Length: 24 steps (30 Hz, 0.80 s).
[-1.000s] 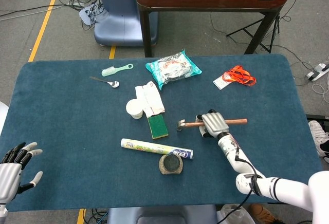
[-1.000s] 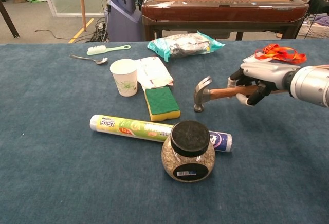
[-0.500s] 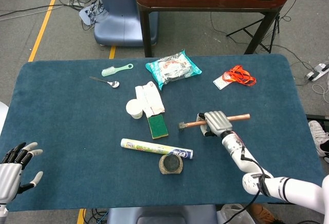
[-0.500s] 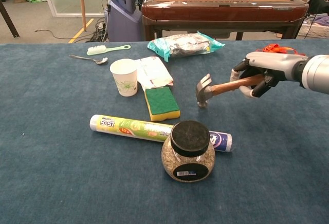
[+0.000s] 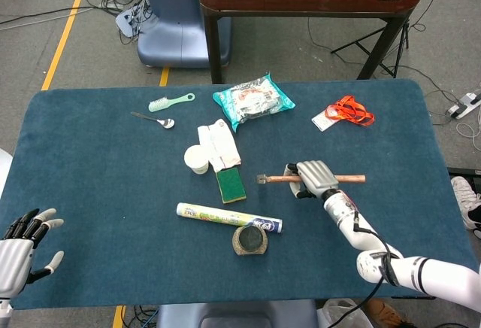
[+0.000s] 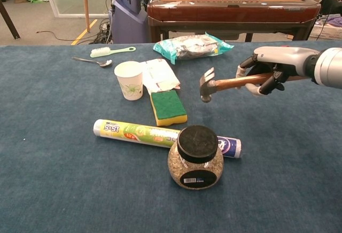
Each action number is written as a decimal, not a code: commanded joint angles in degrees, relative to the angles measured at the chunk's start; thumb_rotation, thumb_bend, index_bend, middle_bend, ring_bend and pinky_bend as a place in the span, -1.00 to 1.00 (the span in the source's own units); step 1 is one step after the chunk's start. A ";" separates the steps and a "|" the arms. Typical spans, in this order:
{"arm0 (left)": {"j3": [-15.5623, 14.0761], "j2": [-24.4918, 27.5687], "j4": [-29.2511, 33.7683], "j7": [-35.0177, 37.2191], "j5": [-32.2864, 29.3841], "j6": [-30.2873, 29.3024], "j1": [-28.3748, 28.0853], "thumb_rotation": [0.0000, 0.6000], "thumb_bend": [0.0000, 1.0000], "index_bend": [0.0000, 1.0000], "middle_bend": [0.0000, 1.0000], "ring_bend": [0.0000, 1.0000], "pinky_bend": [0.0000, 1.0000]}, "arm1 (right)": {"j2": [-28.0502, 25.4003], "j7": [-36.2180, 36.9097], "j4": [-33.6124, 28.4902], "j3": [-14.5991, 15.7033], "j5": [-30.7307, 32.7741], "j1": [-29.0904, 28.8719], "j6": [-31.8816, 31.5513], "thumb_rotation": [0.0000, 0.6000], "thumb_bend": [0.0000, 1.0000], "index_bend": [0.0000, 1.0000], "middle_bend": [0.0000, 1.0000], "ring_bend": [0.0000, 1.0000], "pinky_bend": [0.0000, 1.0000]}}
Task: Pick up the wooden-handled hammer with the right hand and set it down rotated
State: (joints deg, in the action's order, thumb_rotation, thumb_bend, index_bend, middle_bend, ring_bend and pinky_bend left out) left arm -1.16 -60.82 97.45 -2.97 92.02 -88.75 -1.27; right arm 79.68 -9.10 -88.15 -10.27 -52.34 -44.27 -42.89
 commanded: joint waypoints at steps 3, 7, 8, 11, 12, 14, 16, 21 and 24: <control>-0.02 -0.02 0.03 -0.11 0.00 0.07 -0.02 1.00 -0.50 -0.44 -0.65 -0.83 -0.75 | 0.20 2.07 -0.80 -0.62 0.27 -0.42 1.19 1.00 1.00 0.58 0.64 0.37 0.55; -0.04 -0.08 0.01 -0.28 -0.01 0.12 -0.03 1.00 -0.50 -0.44 -0.65 -0.83 -0.75 | 0.26 4.16 -1.52 -1.37 0.24 -0.82 2.28 1.00 1.00 0.58 0.65 0.38 0.55; -0.05 -0.09 0.01 -0.36 -0.03 0.16 -0.04 1.00 -0.50 -0.44 -0.65 -0.83 -0.75 | 0.25 4.68 -1.66 -1.58 0.35 -0.95 2.61 1.00 1.00 0.58 0.65 0.38 0.55; -0.09 -0.10 0.10 -0.54 -0.03 0.35 -0.12 1.00 -0.50 -0.44 -0.65 -0.83 -0.75 | 0.30 6.45 -2.05 -2.26 0.78 -1.41 3.81 1.00 1.00 0.58 0.65 0.38 0.55; -0.10 -0.10 0.12 -0.59 -0.02 0.38 -0.13 1.00 -0.50 -0.44 -0.65 -0.83 -0.75 | 0.32 7.01 -2.15 -2.46 0.95 -1.56 4.22 1.00 1.00 0.58 0.65 0.38 0.55; -0.11 -0.13 0.13 -0.67 0.01 0.37 -0.13 1.00 -0.50 -0.44 -0.65 -0.83 -0.75 | 0.31 8.28 -2.35 -2.88 1.41 -1.94 5.28 1.00 1.00 0.58 0.65 0.38 0.55; -0.13 -0.13 0.15 -0.73 -0.03 0.39 -0.12 1.00 -0.50 -0.44 -0.65 -0.83 -0.75 | 0.39 9.26 -2.26 -3.21 1.71 -2.34 6.06 1.00 1.00 0.58 0.65 0.38 0.55; -0.14 -0.18 0.14 -0.86 0.00 0.41 -0.14 1.00 -0.50 -0.44 -0.65 -0.83 -0.75 | 1.47 11.22 -0.97 -3.73 3.38 -3.40 7.55 1.00 1.00 0.58 0.65 0.38 0.55; -0.14 -0.20 0.15 -0.91 -0.08 0.50 -0.16 1.00 -0.50 -0.44 -0.65 -0.83 -0.75 | 2.74 11.22 0.43 -3.44 4.15 -4.20 7.91 1.00 1.00 0.58 0.65 0.39 0.55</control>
State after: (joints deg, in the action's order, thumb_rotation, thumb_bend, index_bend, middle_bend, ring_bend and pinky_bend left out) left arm -1.30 -61.02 97.60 -3.88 91.93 -88.25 -1.43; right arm 81.97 2.07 -88.17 -13.80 -48.54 -48.12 -35.21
